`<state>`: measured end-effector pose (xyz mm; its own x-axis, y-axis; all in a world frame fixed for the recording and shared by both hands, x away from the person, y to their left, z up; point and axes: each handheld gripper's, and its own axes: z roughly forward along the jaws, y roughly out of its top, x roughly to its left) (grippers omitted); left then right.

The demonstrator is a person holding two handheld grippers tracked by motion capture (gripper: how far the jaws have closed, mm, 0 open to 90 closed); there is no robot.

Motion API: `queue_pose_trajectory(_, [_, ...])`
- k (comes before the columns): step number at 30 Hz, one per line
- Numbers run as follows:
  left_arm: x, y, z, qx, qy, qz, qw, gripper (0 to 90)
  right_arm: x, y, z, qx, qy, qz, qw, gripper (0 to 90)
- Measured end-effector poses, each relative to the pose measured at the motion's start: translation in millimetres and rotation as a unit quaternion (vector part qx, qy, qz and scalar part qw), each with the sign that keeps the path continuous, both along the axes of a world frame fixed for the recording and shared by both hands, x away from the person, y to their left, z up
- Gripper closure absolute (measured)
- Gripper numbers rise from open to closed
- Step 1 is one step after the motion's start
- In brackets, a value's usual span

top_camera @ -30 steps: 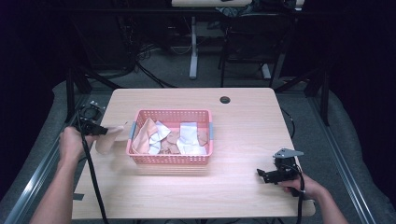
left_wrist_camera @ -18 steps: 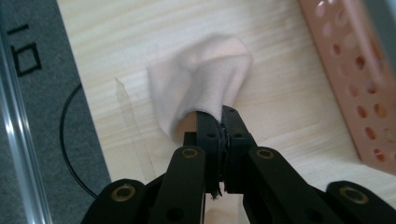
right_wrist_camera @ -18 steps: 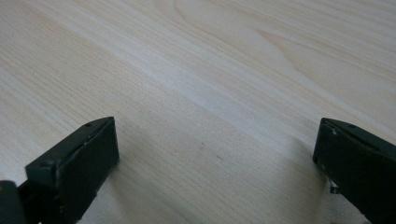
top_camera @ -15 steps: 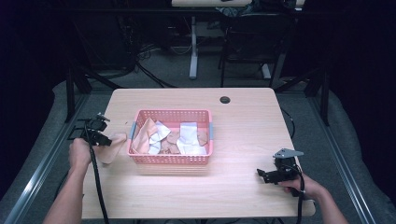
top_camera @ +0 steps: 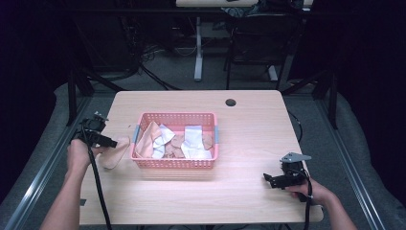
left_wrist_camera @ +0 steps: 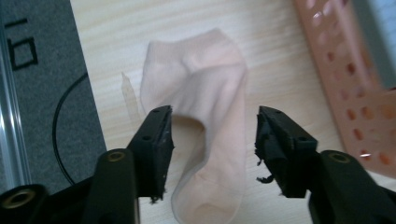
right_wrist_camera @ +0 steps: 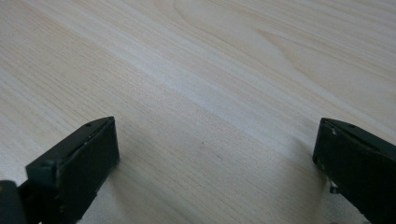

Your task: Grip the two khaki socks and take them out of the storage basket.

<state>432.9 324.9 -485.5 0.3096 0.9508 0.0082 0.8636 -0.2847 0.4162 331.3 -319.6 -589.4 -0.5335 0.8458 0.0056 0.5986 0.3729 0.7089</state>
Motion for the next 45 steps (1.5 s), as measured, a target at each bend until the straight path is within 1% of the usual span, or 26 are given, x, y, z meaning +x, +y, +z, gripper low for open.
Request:
queue_pose_trajectory(1, [0.0, -1.9, 6.1, 0.0, -0.009, -0.005, 1.0, 40.1, 0.0, 0.0, 0.0, 0.0, 0.0, 0.0, 1.0, 0.0])
queue_pose_trajectory(4, [0.5, -8.9, 17.6, -0.001, -0.02, -0.018, 0.9996, 32.0, 0.0, 0.0, 0.0, 0.0, 0.0, 0.0, 1.0, 0.0])
queue_pose_trajectory(6, [0.7, -16.7, 25.8, -0.001, -0.026, -0.034, 0.9991, 28.8, 0.0, 0.0, 0.0, 0.0, 0.0, 0.0, 1.0, 0.0])
queue_pose_trajectory(8, [0.4, -23.7, 32.9, 0.001, -0.034, -0.043, 0.9985, 26.1, 0.0, -0.1, 0.0, 0.0, 0.0, 0.0, 1.0, 0.0])
queue_pose_trajectory(9, [0.2, -28.1, 36.3, 0.001, -0.043, -0.049, 0.9979, 25.4, 0.0, -0.1, -0.1, 0.0, 0.0, 0.0, 1.0, 0.0])
queue_pose_trajectory(12, [1.5, -43.8, 45.8, 0.008, -0.054, -0.071, 0.996, 19.5, 0.0, -0.1, 0.0, 0.0, 0.0, 0.0, 1.0, 0.0])
queue_pose_trajectory(13, [2.6, -48.6, 47.8, 0.007, -0.053, -0.079, 0.9954, 15.7, 0.0, -0.1, 0.0, 0.0, 0.0, 0.0, 1.0, 0.0])
queue_pose_trajectory(14, [3.9, -53.7, 49.0, 0.008, -0.052, -0.089, 0.9947, 14.2, -0.1, -0.1, 0.0, 0.0, 0.0, 0.0, 1.0, 0.0])
queue_pose_trajectory(16, [6.9, -62.7, 49.4, 0.008, -0.046, -0.104, 0.9935, 9.4, -0.1, -0.1, -0.1, 0.0, 0.0, 0.0, 1.0, 0.0])
queue_pose_trajectory(18, [11.3, -73.2, 47.6, 0.002, -0.041, -0.116, 0.9924, 4.9, -0.1, -0.1, 0.0, 0.0, 0.0, 0.0, 1.0, 0.0])
queue_pose_trajectory(20, [14.9, -80.7, 45.0, 0.004, -0.038, -0.124, 0.9916, 0.9, -0.1, -0.1, 0.0, 0.0, 0.0, 0.0, 1.0, 0.0])
queue_pose_trajectory(22, [18.8, -87.3, 41.7, 0.0, -0.035, -0.136, 0.9901, 0.1, -0.1, -0.1, -0.1, 0.0, 0.0, 0.0, 1.0, 0.0])
queue_pose_trajectory(23, [21.0, -90.8, 39.6, -0.006, -0.037, -0.141, 0.9892, 0.1, 0.0, -0.1, 0.0, 0.0, 0.0, 0.0, 1.0, 0.0])
queue_pose_trajectory(25, [24.0, -95.9, 36.5, -0.006, -0.041, -0.15, 0.9878, 0.1, -0.1, -0.1, -0.1, 0.0, 0.0, 0.0, 1.0, 0.0])
queue_pose_trajectory(27, [26.7, -99.9, 32.9, -0.009, -0.04, -0.161, 0.9862, 0.2, -0.1, -0.1, -0.1, 0.0, 0.0, 0.0, 1.0, 0.0])
queue_pose_trajectory(28, [27.6, -101.9, 31.2, -0.008, -0.039, -0.166, 0.9853, 0.8, -0.1, -0.1, 0.0, 0.0, 0.0, 0.0, 1.0, 0.0])
queue_pose_trajectory(29, [28.2, -103.5, 29.3, -0.009, -0.042, -0.169, 0.9846, 3.8, -0.1, -0.1, -0.1, 0.0, 0.0, 0.0, 1.0, 0.0])
queue_pose_trajectory(31, [30.2, -105.5, 25.7, -0.011, -0.044, -0.171, 0.9842, 9.8, -0.1, -0.1, 0.0, 0.0, 0.0, 0.0, 1.0, 0.0])
queue_pose_trajectory(33, [33.2, -106.7, 21.6, -0.012, -0.045, -0.168, 0.9848, 16.8, -0.1, -0.1, -0.1, 0.0, 0.0, 0.0, 1.0, 0.0])
queue_pose_trajectory(34, [35.0, -107.4, 19.2, -0.014, -0.046, -0.167, 0.9848, 17.7, -0.1, -0.1, 0.0, 0.0, 0.0, 0.0, 1.0, 0.0])
queue_pose_trajectory(36, [37.1, -108.3, 16.2, -0.011, -0.052, -0.158, 0.986, 26.4, -0.2, -0.1, 0.0, 0.0, 0.0, 0.0, 1.0, 0.0])
queue_pose_trajectory(39, [40.1, -107.9, 11.4, -0.005, -0.056, -0.147, 0.9876, 34.8, -0.4, -0.1, -0.1, 0.001, 0.0, -0.001, 1.0, 0.0])
queue_pose_trajectory(40, [41.0, -107.6, 9.2, -0.001, -0.055, -0.143, 0.9881, 35.9, -0.6, 0.0, -0.1, 0.001, -0.001, -0.003, 1.0, 0.0])
queue_pose_trajectory(42, [42.3, -107.2, 5.1, 0.001, -0.054, -0.143, 0.9882, 39.2, -0.6, -0.3, 0.2, -0.003, -0.001, -0.003, 1.0, 0.0])
queue_pose_trajectory(43, [43.1, -106.8, 2.9, 0.002, -0.053, -0.139, 0.9889, 41.2, -0.6, -0.6, 0.2, -0.005, -0.001, -0.003, 1.0, 0.0])
queue_pose_trajectory(45, [44.6, -105.7, 0.4, -0.006, -0.052, -0.138, 0.9891, 44.1, -0.6, -0.6, 0.1, -0.005, -0.001, -0.003, 1.0, 0.0])
